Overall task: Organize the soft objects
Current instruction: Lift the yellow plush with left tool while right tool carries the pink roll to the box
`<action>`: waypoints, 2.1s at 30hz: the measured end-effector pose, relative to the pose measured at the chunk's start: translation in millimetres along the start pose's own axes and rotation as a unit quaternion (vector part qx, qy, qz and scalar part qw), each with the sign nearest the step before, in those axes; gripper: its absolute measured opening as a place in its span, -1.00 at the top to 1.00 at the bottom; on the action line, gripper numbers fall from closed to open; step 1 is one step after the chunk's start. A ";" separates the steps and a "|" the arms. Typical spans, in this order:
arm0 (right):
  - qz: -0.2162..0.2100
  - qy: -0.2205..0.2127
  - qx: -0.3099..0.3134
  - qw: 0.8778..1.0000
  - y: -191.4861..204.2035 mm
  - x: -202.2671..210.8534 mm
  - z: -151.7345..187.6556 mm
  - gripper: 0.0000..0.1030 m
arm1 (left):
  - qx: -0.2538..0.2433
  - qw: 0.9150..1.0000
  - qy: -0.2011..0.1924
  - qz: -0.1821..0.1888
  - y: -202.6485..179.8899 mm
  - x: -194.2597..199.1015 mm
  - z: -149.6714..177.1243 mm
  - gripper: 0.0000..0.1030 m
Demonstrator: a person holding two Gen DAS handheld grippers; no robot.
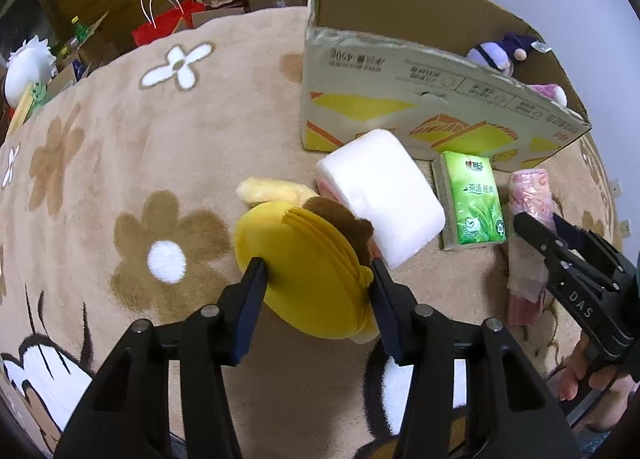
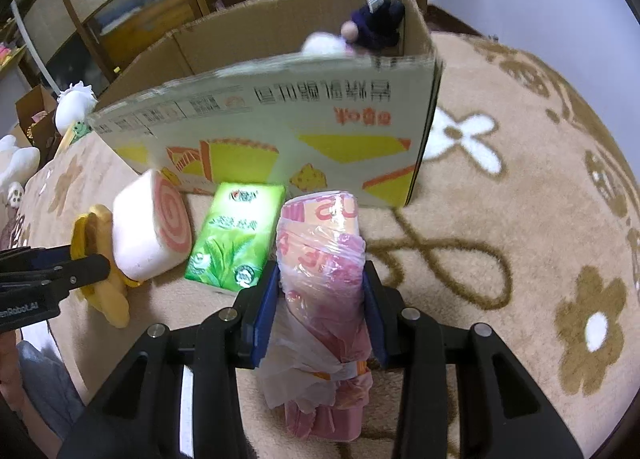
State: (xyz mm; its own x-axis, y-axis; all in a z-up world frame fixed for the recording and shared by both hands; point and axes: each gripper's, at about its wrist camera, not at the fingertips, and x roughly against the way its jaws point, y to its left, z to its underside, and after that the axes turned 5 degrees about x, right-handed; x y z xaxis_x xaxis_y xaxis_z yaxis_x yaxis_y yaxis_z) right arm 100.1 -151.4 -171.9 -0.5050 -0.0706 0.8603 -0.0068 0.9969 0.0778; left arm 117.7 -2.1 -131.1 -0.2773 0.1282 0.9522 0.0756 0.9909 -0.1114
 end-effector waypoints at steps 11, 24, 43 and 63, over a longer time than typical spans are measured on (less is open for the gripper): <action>-0.003 -0.080 -0.008 0.997 -2.0 51.2 -11.7 0.45 | 0.007 0.996 -0.085 0.017 3.5 44.7 -3.6 0.07; -0.020 -0.180 -0.004 0.984 4.2 115.9 -25.7 0.63 | -0.004 0.971 -0.238 0.031 -1.0 115.2 -5.0 0.08; -0.037 -0.275 -0.015 0.961 -0.4 139.4 -72.0 0.62 | -0.046 0.937 -0.345 0.016 -31.6 127.0 -43.3 0.07; -0.092 -0.290 -0.026 0.952 -1.5 100.1 -86.8 0.62 | -0.042 0.930 -0.363 0.026 -41.8 87.1 -54.2 0.06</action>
State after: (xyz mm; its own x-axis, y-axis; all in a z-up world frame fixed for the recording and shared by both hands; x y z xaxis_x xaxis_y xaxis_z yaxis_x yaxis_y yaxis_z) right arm 124.5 -162.9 -42.1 -0.8915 -0.1977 0.4077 -0.1057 0.9657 0.2373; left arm 142.2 -34.6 -28.1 -0.8431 0.2004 0.4990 0.1732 0.9797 -0.1007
